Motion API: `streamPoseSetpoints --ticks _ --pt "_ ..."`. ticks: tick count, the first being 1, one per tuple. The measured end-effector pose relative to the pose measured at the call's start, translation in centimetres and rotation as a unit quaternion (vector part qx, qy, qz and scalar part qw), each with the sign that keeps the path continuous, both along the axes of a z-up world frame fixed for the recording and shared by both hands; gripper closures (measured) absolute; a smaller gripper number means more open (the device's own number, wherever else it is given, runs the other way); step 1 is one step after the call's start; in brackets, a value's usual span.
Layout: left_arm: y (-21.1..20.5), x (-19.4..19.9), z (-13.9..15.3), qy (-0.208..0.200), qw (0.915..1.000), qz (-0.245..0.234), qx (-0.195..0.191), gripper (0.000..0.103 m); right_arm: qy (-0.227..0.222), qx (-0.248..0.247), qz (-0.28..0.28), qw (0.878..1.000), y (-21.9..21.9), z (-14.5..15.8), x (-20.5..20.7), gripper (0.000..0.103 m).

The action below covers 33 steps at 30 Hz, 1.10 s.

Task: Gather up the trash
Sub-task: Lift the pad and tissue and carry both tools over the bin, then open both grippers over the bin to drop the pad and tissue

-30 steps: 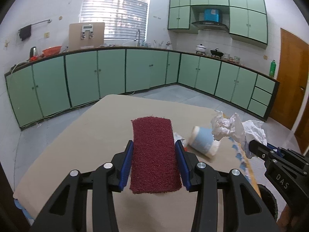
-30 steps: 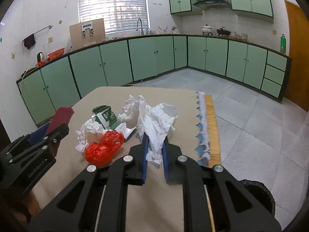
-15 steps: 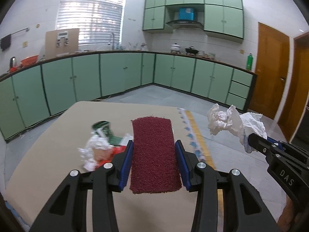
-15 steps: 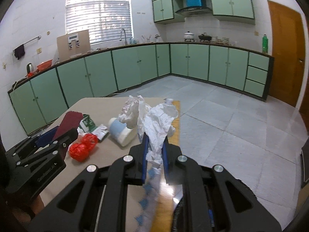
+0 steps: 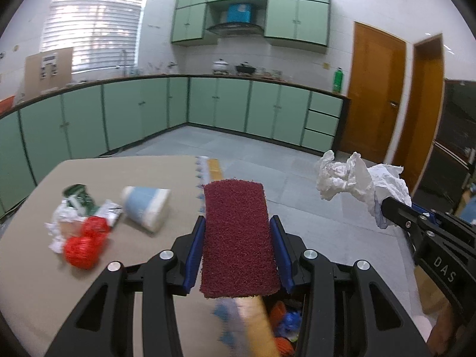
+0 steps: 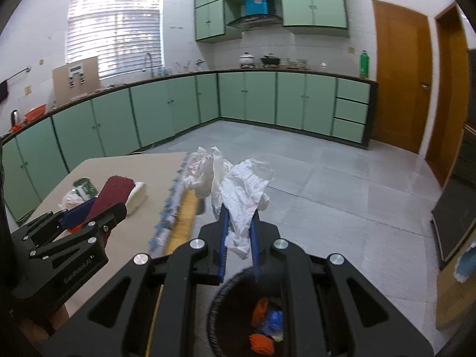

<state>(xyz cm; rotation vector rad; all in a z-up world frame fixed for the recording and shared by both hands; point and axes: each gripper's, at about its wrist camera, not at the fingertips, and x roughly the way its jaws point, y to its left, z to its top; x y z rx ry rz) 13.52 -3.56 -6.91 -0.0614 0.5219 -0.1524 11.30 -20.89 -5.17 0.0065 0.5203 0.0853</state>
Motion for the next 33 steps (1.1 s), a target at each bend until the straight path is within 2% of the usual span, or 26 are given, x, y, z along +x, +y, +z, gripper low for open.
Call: streamPoseSetpoints --ticks 12,23,24,27,28,30,33 --pt "-7.4 0.2 -2.9 0.025 0.9974 -0.067 0.006 0.06 0.036 0.0 -0.072 0.997 -6.7 -4.6 -1.8 0.091" --pt "-10.9 2.7 -6.0 0.069 0.9922 -0.104 0.008 0.06 0.062 0.004 -0.088 0.994 -9.5 -8.5 -0.7 0.085" --pt "-11.3 2.8 -6.3 0.073 0.9916 -0.106 0.009 0.06 0.063 0.004 -0.088 0.994 -9.8 -8.7 -0.6 0.083" --pt "-11.6 3.4 -7.0 0.085 0.9896 -0.116 0.008 0.059 0.071 0.006 -0.09 0.993 -10.4 -9.7 -0.3 0.066" --pt "-11.8 3.4 -7.2 0.086 0.9894 -0.116 0.008 0.058 0.07 0.006 -0.093 0.993 -10.6 -9.7 -0.4 0.064" --pt "-11.8 3.6 -7.3 0.088 0.9889 -0.12 0.007 0.046 0.072 0.004 -0.097 0.993 -10.9 -10.0 -0.5 0.062" --pt "-11.6 3.7 -7.1 0.082 0.9894 -0.12 0.004 0.036 0.07 0.004 -0.105 0.992 -11.3 -10.0 -0.5 0.055"
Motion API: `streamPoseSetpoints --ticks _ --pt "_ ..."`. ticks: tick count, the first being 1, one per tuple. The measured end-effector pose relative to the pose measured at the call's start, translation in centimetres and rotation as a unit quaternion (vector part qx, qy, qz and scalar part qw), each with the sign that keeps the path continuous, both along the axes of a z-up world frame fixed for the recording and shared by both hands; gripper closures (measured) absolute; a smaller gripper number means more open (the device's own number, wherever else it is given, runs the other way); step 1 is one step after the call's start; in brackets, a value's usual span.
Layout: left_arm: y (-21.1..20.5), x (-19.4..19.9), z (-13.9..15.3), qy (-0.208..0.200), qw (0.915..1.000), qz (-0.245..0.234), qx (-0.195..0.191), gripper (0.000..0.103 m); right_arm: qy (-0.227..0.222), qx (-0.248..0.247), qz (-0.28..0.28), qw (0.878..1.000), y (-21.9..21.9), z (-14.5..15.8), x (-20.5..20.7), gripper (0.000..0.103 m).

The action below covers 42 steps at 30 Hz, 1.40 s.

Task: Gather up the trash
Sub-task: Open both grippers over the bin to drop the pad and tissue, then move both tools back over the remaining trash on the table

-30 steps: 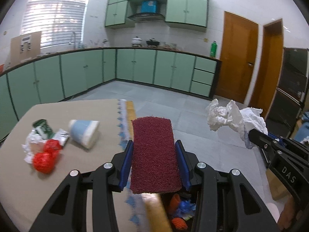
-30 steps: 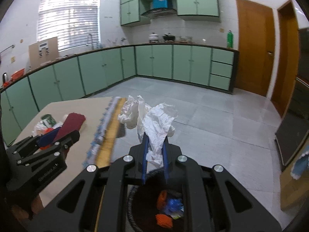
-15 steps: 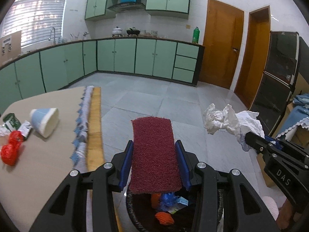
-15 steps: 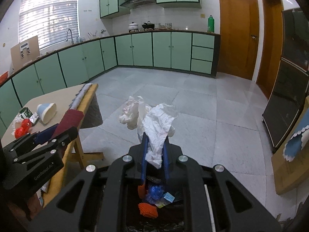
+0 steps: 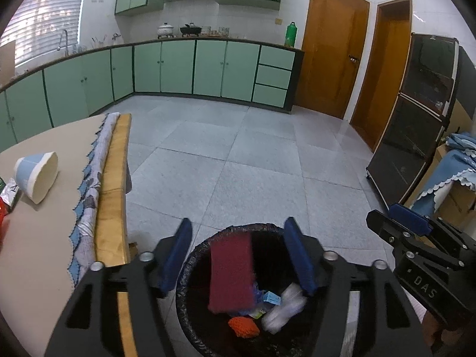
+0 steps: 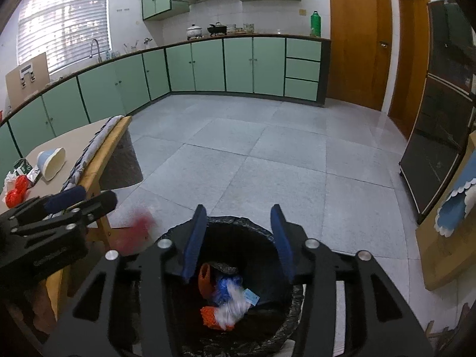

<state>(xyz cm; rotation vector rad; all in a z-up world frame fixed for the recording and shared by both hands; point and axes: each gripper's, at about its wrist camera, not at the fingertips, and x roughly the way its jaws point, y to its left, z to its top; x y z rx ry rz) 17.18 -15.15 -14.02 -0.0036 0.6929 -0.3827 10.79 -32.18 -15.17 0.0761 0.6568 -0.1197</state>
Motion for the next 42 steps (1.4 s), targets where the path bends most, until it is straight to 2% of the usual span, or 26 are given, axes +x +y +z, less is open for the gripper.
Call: streamPoseSetpoints --ticks 2,7,12,18,25,35,42 --pt "0.1 0.0 0.2 -0.002 1.0 0.002 -0.004 0.032 -0.004 -0.002 -0.006 1.0 -0.3 0.3 0.1 0.05" --pt "1.2 -0.4 1.6 -0.019 0.9996 0.013 -0.014 0.025 -0.029 -0.017 -0.023 0.999 0.0 1.3 -0.4 0.018" --pt "3.8 -1.4 3.7 -0.053 0.9977 0.04 -0.012 0.019 -0.053 -0.024 -0.025 0.998 1.2 2.6 -0.5 0.008" --pt "9.6 -2.2 5.8 -0.083 0.9912 0.102 -0.005 0.017 -0.071 -0.014 -0.01 0.997 3.6 3.8 0.1 0.007" --pt "18.3 -3.5 7.0 -0.097 0.9765 0.192 0.012 0.017 -0.08 -0.007 0.042 0.996 8.8 4.9 1.4 0.007" --pt "29.5 -5.6 6.2 -0.086 0.9507 0.295 0.043 0.017 -0.086 0.018 0.145 0.986 20.9 5.8 4.3 0.007" --pt "34.7 -5.3 4.7 -0.069 0.9384 0.334 0.053 0.017 -0.071 0.038 0.185 0.979 28.5 5.2 6.5 0.007"
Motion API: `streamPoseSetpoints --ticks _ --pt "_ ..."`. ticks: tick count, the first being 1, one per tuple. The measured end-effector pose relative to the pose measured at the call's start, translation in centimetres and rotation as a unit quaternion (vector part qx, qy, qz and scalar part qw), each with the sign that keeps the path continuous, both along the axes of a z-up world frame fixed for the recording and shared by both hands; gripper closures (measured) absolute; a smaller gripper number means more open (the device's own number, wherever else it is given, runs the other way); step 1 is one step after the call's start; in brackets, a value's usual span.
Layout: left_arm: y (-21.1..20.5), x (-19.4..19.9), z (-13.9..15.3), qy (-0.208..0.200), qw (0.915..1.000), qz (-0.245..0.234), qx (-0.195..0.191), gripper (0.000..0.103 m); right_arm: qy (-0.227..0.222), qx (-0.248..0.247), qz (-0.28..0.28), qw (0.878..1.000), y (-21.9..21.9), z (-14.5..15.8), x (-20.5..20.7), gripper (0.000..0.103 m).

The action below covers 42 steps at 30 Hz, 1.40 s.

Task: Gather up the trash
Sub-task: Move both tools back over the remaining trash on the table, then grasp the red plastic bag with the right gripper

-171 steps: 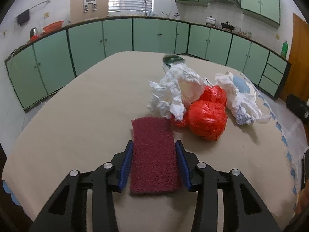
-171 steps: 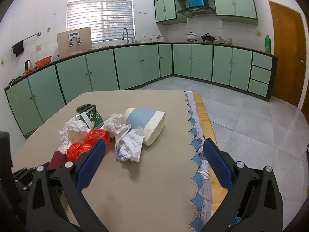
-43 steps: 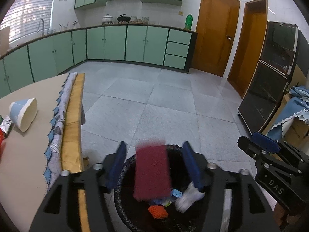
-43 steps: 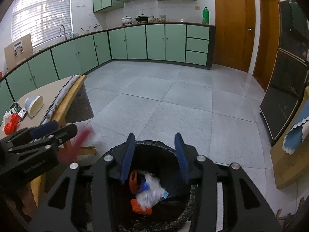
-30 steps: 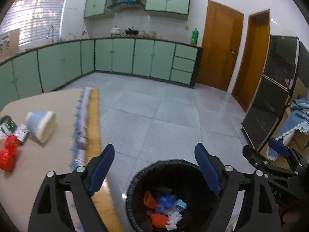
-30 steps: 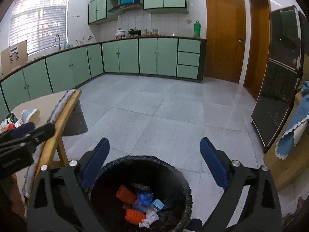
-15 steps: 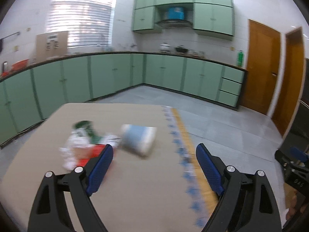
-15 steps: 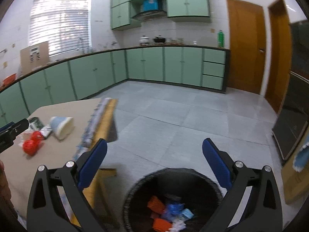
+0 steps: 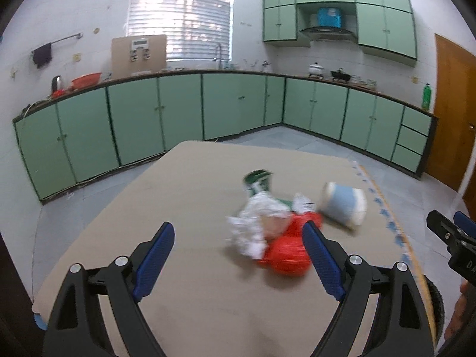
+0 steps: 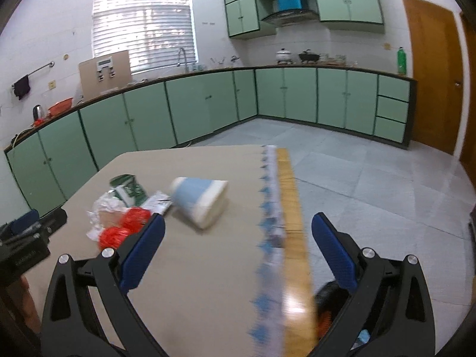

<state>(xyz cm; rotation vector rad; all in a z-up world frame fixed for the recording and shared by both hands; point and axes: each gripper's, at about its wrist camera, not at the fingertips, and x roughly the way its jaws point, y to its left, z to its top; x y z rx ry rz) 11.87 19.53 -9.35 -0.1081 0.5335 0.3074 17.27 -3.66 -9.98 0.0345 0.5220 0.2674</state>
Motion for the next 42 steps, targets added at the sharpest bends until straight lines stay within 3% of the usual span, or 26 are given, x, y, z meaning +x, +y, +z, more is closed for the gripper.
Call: streamPoseSetpoints --ticks 9,17,32,35,38,40,42 --pt "3.5 1.0 -2.3 0.02 0.9996 0.016 -0.009 0.017 0.021 -0.022 0.035 0.999 7.2 -1.7 1.7 0.007" --pt "5.1 1.6 -3.5 0.03 0.9991 0.02 -0.021 0.017 0.035 -0.042 0.057 0.997 10.7 -2.4 2.0 0.007" --pt "6.8 2.5 -4.8 0.034 0.9982 0.025 -0.042 0.019 0.081 -0.07 0.081 0.991 14.9 -4.1 3.1 0.026" --pt "6.9 2.5 -4.8 0.035 0.998 0.027 -0.045 0.019 0.09 -0.06 0.094 0.99 14.9 -4.3 3.2 0.034" --pt "6.8 2.6 -4.8 0.035 0.9983 0.026 -0.04 0.019 0.093 -0.051 0.115 0.988 15.1 -4.4 3.0 0.051" --pt "6.6 2.6 -4.9 0.036 0.9984 0.025 -0.037 0.019 0.095 -0.04 0.137 0.985 15.2 -4.4 2.7 0.069" --pt "6.4 2.6 -4.9 0.037 0.9984 0.024 -0.034 0.019 0.089 -0.038 0.149 0.984 15.3 -4.2 2.3 0.077"
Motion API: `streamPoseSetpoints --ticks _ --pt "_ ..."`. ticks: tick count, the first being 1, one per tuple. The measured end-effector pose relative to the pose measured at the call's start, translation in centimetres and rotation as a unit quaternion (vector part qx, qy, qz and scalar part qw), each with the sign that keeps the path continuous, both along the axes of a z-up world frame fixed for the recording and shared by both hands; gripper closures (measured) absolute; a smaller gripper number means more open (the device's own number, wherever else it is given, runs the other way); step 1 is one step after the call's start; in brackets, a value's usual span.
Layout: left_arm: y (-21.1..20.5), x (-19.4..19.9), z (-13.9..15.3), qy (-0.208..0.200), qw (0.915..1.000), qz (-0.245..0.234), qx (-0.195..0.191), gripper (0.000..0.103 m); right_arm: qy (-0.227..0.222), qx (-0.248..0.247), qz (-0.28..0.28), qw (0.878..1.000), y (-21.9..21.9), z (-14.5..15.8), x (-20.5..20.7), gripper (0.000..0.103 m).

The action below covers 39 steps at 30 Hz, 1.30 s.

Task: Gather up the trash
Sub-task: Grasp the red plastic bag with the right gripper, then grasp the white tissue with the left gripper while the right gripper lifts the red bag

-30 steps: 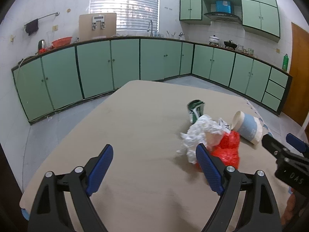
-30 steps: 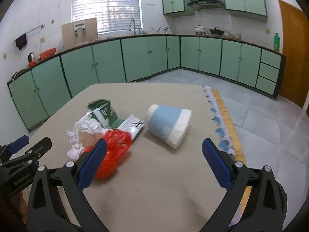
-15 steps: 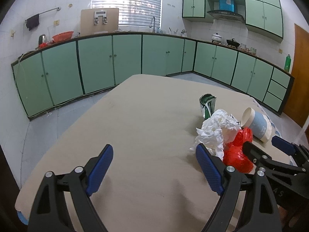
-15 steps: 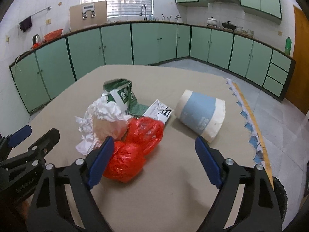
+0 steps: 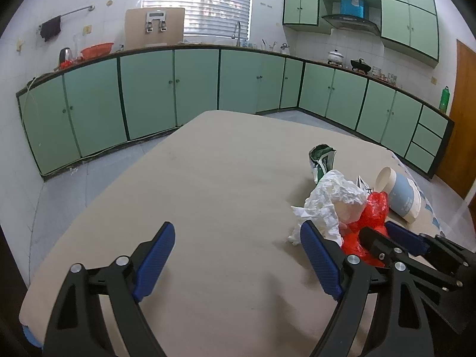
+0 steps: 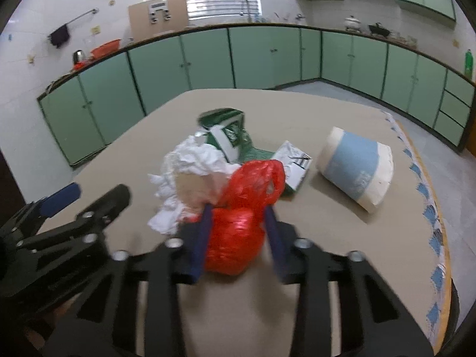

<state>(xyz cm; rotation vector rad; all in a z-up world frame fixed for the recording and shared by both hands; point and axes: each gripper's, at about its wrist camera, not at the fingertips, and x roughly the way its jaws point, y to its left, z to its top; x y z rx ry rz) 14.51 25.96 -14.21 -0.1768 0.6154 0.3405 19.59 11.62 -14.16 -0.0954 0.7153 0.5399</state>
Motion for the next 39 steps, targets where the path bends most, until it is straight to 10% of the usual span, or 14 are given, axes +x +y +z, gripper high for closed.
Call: streamPoseSetpoints --ticks 25,33,39 --pt "-3.6 3.4 -0.3 0.021 0.9985 -0.045 -0.022 0.019 -0.029 -0.009 -0.051 0.998 -7.0 2.1 0.3 0.092" --pt "-4.4 4.0 -1.0 0.041 0.9963 -0.062 -0.043 0.08 -0.033 -0.012 -0.051 0.998 -7.8 2.4 0.2 0.092" --pt "-5.5 3.2 -0.3 0.032 0.9966 -0.068 -0.034 0.089 -0.039 -0.012 -0.056 0.998 -8.6 2.8 -0.2 0.092"
